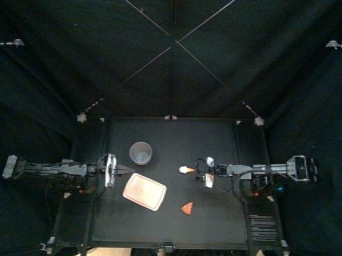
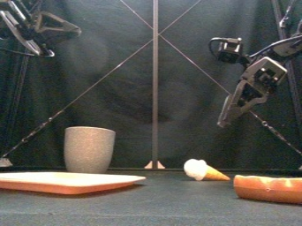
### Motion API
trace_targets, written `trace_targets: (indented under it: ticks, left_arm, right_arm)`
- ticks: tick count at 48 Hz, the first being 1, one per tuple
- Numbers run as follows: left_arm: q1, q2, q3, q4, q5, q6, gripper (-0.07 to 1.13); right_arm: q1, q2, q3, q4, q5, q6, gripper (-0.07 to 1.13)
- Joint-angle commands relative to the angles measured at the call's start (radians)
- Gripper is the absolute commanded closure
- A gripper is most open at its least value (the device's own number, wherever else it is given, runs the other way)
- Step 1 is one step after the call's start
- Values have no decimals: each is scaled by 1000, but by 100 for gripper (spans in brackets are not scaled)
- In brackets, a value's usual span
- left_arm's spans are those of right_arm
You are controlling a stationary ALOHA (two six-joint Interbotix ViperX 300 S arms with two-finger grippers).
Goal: Pick the ice cream then place it on the pink plate
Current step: Pick the ice cream
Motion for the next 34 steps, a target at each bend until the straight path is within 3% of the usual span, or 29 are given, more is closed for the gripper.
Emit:
trace_targets:
  ticks: [1, 34]
  left_arm:
    - [2, 5, -12, 3, -9, 2, 109]
    - [2, 2, -9, 3, -2, 2, 109]
  right_arm:
    - [-18, 54, -57, -29, 3, 0, 0]
    - [-103, 454, -259, -41, 75, 3, 4]
